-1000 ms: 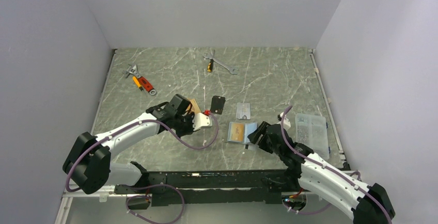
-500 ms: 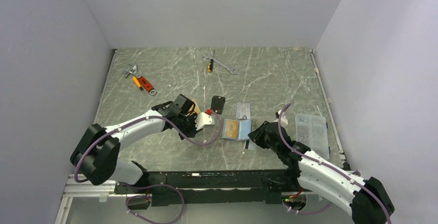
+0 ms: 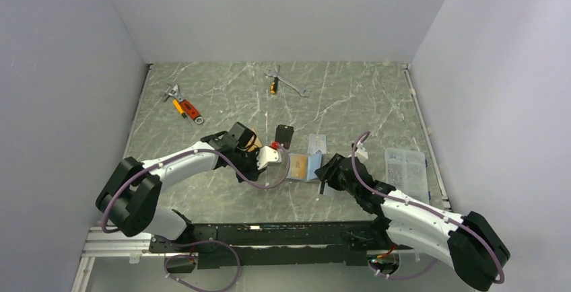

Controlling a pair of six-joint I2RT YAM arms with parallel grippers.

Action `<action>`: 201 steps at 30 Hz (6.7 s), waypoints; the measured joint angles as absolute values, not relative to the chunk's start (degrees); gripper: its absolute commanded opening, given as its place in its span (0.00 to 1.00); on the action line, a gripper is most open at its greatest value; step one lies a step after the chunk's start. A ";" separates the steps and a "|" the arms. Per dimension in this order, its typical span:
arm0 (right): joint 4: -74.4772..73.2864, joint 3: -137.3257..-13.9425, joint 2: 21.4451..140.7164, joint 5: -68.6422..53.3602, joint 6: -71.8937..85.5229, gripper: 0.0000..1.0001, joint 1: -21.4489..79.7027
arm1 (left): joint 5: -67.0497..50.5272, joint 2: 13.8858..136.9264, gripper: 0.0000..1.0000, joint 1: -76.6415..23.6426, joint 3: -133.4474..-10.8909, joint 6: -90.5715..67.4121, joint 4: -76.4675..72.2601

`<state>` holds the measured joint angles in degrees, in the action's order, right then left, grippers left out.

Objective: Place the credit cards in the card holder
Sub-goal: Pick up the card holder from the center of the board, then close the card holder at the center of the board.

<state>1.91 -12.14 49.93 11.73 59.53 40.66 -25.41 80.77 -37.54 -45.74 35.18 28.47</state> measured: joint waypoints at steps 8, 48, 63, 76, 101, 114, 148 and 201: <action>6.79 -12.14 55.35 13.21 60.16 0.00 41.85 | -26.22 83.72 0.17 -38.22 -47.18 35.59 28.95; -6.72 -46.19 54.28 15.97 50.85 0.00 57.98 | -60.88 76.44 0.18 -7.99 -40.27 24.69 18.44; 7.68 -36.07 56.07 13.10 58.13 0.00 57.95 | -71.33 76.44 0.19 -8.14 -45.82 19.42 18.72; 15.86 -35.29 67.00 6.81 61.19 0.00 56.99 | -72.93 72.16 0.20 -9.93 -46.65 20.69 21.34; 38.22 -20.27 92.90 -21.06 72.95 0.48 42.78 | -38.96 95.66 0.17 -32.34 -57.63 28.95 29.08; 17.10 -18.92 69.87 -14.66 64.95 0.36 40.60 | -29.89 99.26 0.17 -38.85 -60.88 29.58 31.70; 7.16 -25.50 66.83 -10.31 58.83 0.64 38.22 | -12.08 72.36 0.79 -26.79 -72.55 36.34 42.92; -7.86 -42.09 83.05 -18.61 53.15 0.51 38.24 | -11.66 82.30 0.11 -55.13 -43.86 48.84 24.05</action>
